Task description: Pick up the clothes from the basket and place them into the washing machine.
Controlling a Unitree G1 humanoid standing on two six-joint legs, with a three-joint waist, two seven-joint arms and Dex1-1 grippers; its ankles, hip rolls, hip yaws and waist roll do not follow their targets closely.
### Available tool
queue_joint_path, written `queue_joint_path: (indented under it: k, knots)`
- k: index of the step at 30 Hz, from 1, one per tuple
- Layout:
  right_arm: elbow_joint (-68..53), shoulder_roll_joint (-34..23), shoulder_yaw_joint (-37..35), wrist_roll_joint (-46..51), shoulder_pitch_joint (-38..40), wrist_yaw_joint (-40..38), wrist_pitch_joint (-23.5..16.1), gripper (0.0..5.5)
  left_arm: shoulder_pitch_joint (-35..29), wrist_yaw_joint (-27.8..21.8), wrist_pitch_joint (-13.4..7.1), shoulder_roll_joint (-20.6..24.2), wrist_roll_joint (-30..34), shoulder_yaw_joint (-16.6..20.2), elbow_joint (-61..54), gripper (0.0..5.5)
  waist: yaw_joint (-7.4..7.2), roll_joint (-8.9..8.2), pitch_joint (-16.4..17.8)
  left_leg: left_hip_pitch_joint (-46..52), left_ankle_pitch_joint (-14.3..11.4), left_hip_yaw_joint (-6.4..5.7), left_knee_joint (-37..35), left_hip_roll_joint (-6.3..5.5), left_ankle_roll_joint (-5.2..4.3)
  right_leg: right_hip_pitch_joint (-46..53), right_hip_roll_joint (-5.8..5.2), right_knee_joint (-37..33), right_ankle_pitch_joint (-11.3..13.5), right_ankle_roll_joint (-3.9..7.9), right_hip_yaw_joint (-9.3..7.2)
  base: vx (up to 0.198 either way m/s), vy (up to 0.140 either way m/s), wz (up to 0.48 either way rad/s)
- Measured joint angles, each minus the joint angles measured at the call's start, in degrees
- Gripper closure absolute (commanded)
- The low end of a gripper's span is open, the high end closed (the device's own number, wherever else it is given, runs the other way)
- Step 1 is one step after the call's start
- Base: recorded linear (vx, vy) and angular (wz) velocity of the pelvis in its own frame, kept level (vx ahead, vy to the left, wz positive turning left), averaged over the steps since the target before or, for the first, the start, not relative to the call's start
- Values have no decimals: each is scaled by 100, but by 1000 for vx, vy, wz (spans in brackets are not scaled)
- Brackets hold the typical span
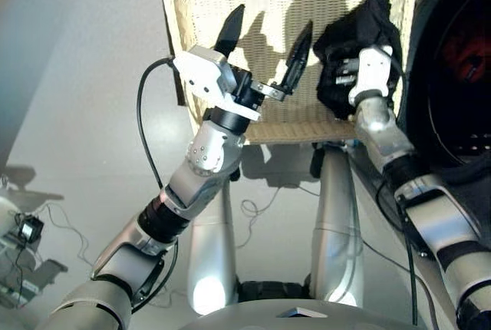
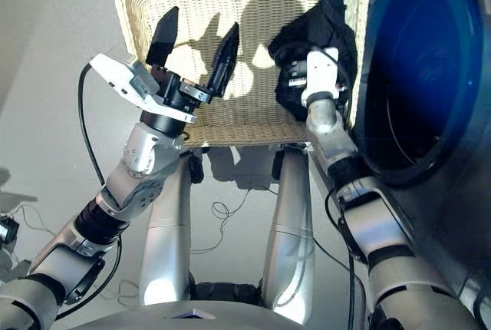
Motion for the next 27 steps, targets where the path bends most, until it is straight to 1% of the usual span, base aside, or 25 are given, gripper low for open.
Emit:
queue_joint_path:
  k: [3, 6, 8, 12, 14, 17, 18, 20, 21, 23, 27]
  knots:
    - [-104, 145, -641, -586, 328, -731, -101, 550, 60, 46, -5, 37, 59, -4, -3, 0, -60, -24, 1, 9, -3, -17, 5, -1, 6, 18, -2, -12, 5, 6, 1, 0, 0, 0]
    - [-106, 153, -781, -1045, 345, -1284, -103, 550, 88, 104, -20, 83, 102, -2, -4, 0, -73, -29, 2, 8, -9, -15, 9, -3, 14, 24, -3, -29, 12, 17, 4, 0, 0, 0]
    - [-2, 159, -886, -1273, 250, -1627, -108, 550, 75, 114, -29, 98, 103, -4, -4, 0, -69, -30, 2, 11, -11, -15, 35, -4, 18, 36, -2, -54, 39, 47, 2, 0, 0, 0]
    - [547, 155, -1150, -1285, -105, -2199, -96, 550, 62, 160, -45, 109, 99, -14, -3, 0, -57, -37, 6, 30, -21, -15, 65, -10, 31, 98, -11, -88, 75, 28, -2, 0, 0, 0]
    - [1033, 129, -1267, -1271, -367, -2390, -92, 550, 35, 161, -50, 114, 99, -29, -3, 0, -13, -36, 6, 68, -23, -15, 68, -11, 31, 140, -13, -99, 80, 32, -2, 0, 0, 0]
    - [1627, 37, -1320, -1120, -757, -2524, -93, 550, -16, 165, -99, 145, 94, -53, -5, 0, 37, -36, 6, 60, -35, -24, 59, -13, 53, 148, -15, -100, 83, 43, -8, 0, 0, 0]
    - [1848, -1, -1320, -1004, -868, -2524, -90, 550, -24, 164, -110, 168, 89, -80, -5, 0, 42, -36, 6, 59, -34, -23, 61, -15, 56, 148, -18, -102, 72, 73, -4, 0, 0, 0]
    - [2442, -112, -1251, -771, -1238, -2498, -87, 550, -78, 159, -120, 210, 48, -191, 2, 0, 69, -36, 6, 56, -31, -20, 64, -27, 62, 151, -29, -106, 79, 84, 0, 0, 0, 0]
    - [2706, -181, -1251, -640, -1377, -2469, -82, 550, -117, 156, -120, 220, 43, -264, 2, 0, 106, -36, 6, 52, -29, -16, 62, -23, 64, 147, -29, -115, 89, 88, 3, 0, 0, 0]
    - [3214, -349, -1176, -459, -1629, -2310, -71, 550, -175, 154, -128, 223, -21, -360, -2, 0, 196, -35, 5, 42, -29, -16, 61, -28, 67, 147, -30, -134, 91, 94, 2, 0, 0, 0]
    - [4020, -740, -867, -155, -2180, -1886, 39, 550, -191, 152, -130, 283, -61, -484, 0, 0, 268, -34, 5, 24, -21, -7, 81, -80, 83, 146, -84, -172, 127, 91, 6, 0, 0, 0]
